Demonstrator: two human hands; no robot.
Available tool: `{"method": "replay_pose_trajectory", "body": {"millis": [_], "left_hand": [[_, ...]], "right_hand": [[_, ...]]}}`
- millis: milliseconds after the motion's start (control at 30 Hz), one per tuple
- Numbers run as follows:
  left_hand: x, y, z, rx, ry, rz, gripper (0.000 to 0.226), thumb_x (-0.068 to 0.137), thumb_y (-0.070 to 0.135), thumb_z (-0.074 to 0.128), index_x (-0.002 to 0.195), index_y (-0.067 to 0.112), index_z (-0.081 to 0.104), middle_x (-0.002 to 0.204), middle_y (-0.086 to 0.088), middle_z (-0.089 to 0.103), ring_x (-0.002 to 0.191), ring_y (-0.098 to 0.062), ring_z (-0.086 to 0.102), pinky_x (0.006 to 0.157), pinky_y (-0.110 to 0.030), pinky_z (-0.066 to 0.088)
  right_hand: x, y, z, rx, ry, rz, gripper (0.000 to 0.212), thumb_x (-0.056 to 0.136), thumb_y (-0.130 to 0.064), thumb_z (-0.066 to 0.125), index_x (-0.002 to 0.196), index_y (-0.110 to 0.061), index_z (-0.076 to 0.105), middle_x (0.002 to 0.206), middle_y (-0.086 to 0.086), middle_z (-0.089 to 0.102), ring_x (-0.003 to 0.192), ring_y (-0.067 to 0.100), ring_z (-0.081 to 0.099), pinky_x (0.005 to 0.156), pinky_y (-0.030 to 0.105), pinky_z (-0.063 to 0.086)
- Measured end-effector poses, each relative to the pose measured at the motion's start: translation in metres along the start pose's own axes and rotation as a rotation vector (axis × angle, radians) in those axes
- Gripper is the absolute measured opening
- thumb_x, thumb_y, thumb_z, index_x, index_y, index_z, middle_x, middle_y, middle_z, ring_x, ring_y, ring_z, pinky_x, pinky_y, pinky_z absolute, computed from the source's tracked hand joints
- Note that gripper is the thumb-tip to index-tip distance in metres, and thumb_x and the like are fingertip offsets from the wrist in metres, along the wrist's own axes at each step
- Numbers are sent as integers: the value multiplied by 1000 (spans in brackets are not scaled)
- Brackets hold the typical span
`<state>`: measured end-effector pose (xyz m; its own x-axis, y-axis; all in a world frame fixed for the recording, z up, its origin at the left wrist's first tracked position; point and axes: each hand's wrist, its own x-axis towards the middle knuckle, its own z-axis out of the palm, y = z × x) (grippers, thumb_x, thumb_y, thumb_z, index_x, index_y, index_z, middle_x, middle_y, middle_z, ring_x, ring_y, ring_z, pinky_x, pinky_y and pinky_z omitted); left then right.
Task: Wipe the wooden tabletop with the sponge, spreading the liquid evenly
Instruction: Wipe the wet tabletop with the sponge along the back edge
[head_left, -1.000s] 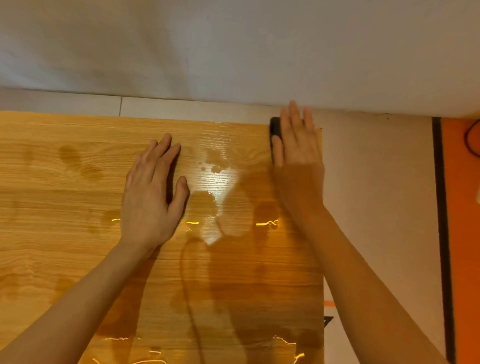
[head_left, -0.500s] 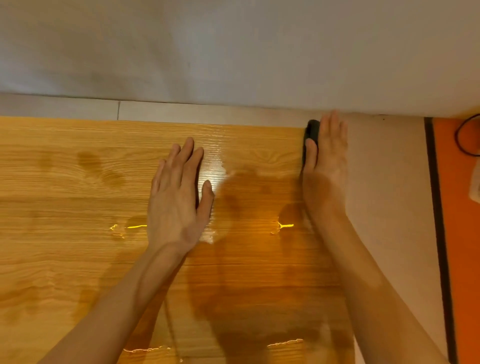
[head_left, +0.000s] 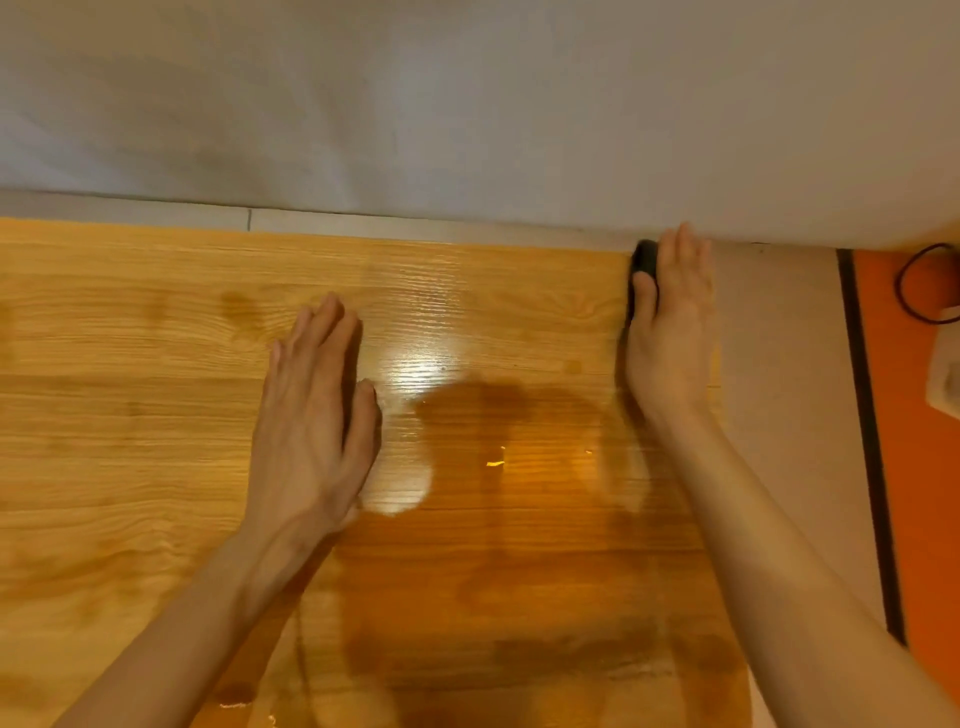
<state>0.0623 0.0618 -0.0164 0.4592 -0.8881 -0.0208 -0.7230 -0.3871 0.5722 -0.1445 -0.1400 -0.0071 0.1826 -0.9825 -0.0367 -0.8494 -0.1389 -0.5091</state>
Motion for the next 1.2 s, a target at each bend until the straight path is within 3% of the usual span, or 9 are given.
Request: {"method": "replay_pose_trajectory", "body": {"millis": [67, 200, 333, 467, 567, 700, 867, 1033, 1200], "left_hand": [[-4, -5, 0, 30, -14, -16, 58, 104, 29, 38, 158, 9, 31, 168, -6, 21, 158, -17, 10, 129, -35, 2], [-7, -10, 9, 129, 18, 11, 58, 105, 27, 36, 158, 5, 28, 168, -9, 20, 157, -21, 12, 129, -41, 8], [-12, -13, 15, 161, 43, 36, 57, 105, 24, 37, 157, 2, 30, 167, -12, 23, 157, -25, 14, 129, -37, 7], [-10, -13, 15, 168, 47, 42, 58, 104, 24, 36, 158, 3, 28, 168, -12, 21, 158, -26, 13, 129, -34, 3], [-10, -12, 14, 182, 60, 54, 58, 105, 24, 36, 158, 2, 28, 168, -13, 21, 157, -27, 13, 128, -31, 1], [-7, -13, 13, 190, 68, 53, 57, 105, 25, 35, 157, 3, 29, 167, -12, 22, 157, -26, 14, 129, -33, 3], [-12, -12, 14, 189, 61, 59, 57, 104, 25, 35, 156, 2, 30, 167, -13, 22, 157, -28, 16, 129, -37, 8], [-7, -14, 12, 204, 49, 45, 57, 106, 25, 35, 158, 3, 28, 169, -11, 19, 158, -24, 12, 128, -32, 3], [-11, -14, 13, 203, 41, 46, 56, 106, 24, 35, 158, 3, 28, 168, -11, 20, 157, -24, 12, 129, -32, 3]], "right_hand": [[-1, -35, 21, -4, 1, -8, 47, 107, -23, 28, 152, -9, 21, 162, 7, 12, 150, 23, 3, 124, 34, 4], [1, -99, 70, -60, -141, -317, 47, 107, -26, 26, 152, -13, 21, 162, 5, 13, 151, 22, 4, 124, 38, 5], [-55, -85, 71, -118, -120, -354, 51, 106, -20, 35, 152, -10, 17, 162, 7, 13, 150, 25, 4, 123, 43, 13], [-134, -65, 58, -79, -201, -441, 54, 100, -18, 46, 150, -8, 26, 159, 8, 24, 149, 27, 13, 121, 46, 22], [-82, -84, 63, -108, -255, -473, 50, 103, -16, 42, 149, -7, 27, 159, 9, 23, 149, 27, 12, 122, 44, 18], [-14, -120, 77, 16, -207, -348, 49, 106, -19, 34, 152, -12, 22, 162, 4, 16, 151, 21, 4, 124, 38, 6], [-124, -82, 73, -72, -107, -386, 51, 99, -12, 51, 147, -8, 34, 157, 10, 28, 148, 28, 15, 121, 47, 20], [-85, -81, 71, -190, -190, -533, 49, 103, -16, 42, 150, -9, 26, 159, 7, 21, 150, 25, 10, 124, 36, 7], [-47, -13, 17, -85, 34, -43, 48, 105, -17, 34, 151, -6, 24, 161, 9, 17, 150, 25, 7, 124, 38, 4]]}}
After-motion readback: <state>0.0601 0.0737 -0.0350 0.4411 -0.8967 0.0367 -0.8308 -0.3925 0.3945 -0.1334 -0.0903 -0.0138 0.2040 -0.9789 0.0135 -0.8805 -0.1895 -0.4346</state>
